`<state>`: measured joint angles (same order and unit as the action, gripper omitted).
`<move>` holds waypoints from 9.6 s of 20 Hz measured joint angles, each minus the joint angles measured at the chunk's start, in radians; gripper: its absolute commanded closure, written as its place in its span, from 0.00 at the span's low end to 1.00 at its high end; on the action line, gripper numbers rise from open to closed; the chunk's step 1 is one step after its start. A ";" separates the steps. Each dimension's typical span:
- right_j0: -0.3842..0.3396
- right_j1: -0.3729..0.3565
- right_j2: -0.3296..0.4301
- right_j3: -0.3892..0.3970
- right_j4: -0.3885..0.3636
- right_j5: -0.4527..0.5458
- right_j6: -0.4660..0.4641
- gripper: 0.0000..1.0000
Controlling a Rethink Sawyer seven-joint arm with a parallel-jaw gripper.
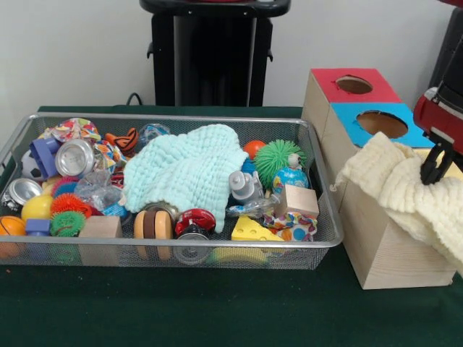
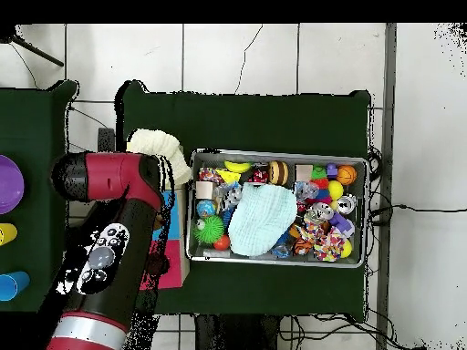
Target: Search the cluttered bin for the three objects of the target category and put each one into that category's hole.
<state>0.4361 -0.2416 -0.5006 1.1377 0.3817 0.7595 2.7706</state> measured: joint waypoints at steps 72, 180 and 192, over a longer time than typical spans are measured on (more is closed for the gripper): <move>-0.028 -0.218 0.186 0.488 0.159 -0.674 0.040 1.00; -0.141 -0.322 0.208 0.396 -0.009 -0.032 0.040 1.00; -0.158 -0.297 0.201 0.216 -0.021 0.059 0.040 1.00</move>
<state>0.2776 -0.5384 -0.2995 1.3536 0.3609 0.8181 2.8105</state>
